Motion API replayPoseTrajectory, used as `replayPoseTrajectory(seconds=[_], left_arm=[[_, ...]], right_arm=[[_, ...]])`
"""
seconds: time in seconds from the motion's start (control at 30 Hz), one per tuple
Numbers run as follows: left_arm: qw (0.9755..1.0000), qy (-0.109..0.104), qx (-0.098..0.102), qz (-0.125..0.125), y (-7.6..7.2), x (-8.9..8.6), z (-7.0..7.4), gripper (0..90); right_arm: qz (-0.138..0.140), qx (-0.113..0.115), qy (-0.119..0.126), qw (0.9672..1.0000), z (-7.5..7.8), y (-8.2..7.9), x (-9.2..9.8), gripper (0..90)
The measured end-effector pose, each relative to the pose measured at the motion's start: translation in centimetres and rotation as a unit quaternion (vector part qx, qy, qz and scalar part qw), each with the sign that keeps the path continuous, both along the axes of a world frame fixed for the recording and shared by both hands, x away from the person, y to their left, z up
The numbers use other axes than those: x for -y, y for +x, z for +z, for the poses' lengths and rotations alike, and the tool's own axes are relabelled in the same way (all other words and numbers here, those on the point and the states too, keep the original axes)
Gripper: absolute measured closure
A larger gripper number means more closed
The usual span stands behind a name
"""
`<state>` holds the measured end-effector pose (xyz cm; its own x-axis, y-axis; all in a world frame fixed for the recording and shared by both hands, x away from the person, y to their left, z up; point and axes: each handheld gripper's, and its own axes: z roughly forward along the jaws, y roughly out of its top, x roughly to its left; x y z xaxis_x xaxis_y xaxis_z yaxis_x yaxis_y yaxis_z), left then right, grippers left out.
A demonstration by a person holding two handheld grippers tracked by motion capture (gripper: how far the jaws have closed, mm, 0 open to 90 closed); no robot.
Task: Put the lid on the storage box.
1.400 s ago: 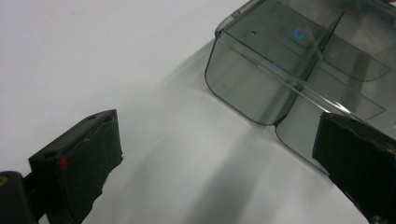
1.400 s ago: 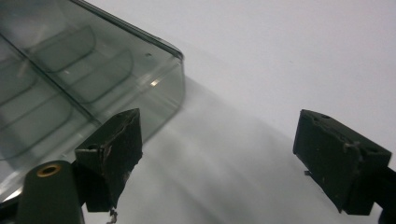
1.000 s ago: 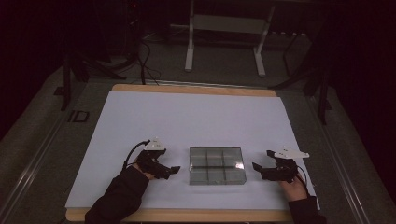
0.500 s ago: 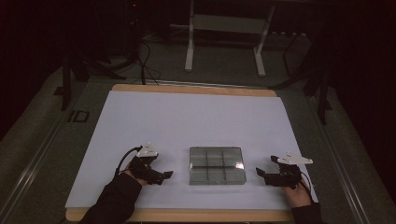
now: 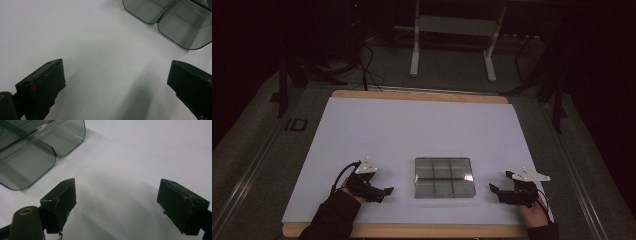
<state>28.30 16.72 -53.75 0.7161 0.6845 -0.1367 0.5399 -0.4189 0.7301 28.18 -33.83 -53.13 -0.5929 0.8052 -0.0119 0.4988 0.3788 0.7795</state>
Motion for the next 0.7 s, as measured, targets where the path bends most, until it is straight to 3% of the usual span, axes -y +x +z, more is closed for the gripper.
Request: replayPoseTrajectory(seconds=[0.33,0.43,0.53,0.7], left_arm=[[0.9999,0.011,0.002,0.006,-0.48,-0.3,-0.4,2.7],[0.9999,0.002,0.003,0.01,-0.58,-0.43,-0.41,2.7],[1.0,-0.004,0.001,0.007,-0.62,-0.55,-0.45,2.7],[0.9999,0.008,0.008,0.003,-0.79,-0.27,-0.48,2.8]], right_arm=[[-0.013,0.012,-0.018,0.9997,-0.27,-0.52,0.18,15.6],[-0.015,0.015,-0.02,0.9996,-0.29,-0.59,0.13,15.6],[-0.017,0.018,-0.019,0.9995,-0.33,-0.66,0.15,15.6],[-0.021,0.023,-0.008,0.9995,-0.32,-0.73,0.41,15.6]])
